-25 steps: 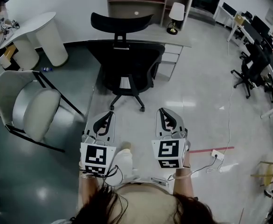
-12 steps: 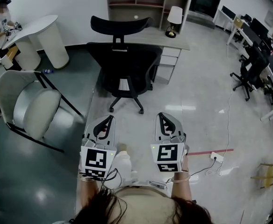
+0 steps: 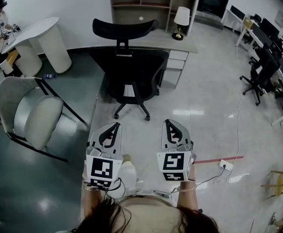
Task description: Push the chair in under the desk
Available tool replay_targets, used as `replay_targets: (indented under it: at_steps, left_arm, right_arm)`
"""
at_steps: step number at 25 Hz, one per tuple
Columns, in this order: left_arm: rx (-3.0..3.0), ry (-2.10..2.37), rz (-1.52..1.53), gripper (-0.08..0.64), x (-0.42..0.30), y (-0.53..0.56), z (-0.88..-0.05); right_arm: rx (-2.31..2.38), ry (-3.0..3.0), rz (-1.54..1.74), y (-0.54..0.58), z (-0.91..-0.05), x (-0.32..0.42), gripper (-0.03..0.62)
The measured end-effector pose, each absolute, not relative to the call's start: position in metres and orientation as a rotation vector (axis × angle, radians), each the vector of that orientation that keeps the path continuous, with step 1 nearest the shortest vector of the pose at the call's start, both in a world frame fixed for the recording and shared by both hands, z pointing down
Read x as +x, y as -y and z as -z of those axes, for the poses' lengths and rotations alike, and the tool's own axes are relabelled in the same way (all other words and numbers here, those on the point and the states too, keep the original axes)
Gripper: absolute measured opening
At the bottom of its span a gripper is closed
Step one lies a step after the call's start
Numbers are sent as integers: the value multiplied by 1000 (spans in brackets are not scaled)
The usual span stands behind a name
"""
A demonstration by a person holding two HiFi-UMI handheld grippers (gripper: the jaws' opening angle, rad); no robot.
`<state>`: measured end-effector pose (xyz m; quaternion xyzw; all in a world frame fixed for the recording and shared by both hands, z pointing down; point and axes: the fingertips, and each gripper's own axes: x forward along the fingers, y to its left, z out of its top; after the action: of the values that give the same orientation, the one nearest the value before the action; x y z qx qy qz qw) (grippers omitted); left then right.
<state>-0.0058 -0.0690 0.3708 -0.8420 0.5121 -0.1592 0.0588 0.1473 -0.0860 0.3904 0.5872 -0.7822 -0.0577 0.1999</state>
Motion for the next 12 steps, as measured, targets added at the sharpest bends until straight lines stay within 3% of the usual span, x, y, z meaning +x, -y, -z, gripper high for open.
replay_targets:
  at_steps: [12]
  left_arm:
    - [-2566, -1526, 467, 17, -30, 130, -366]
  right_arm:
    - [1643, 2158, 181, 138, -391, 124, 25]
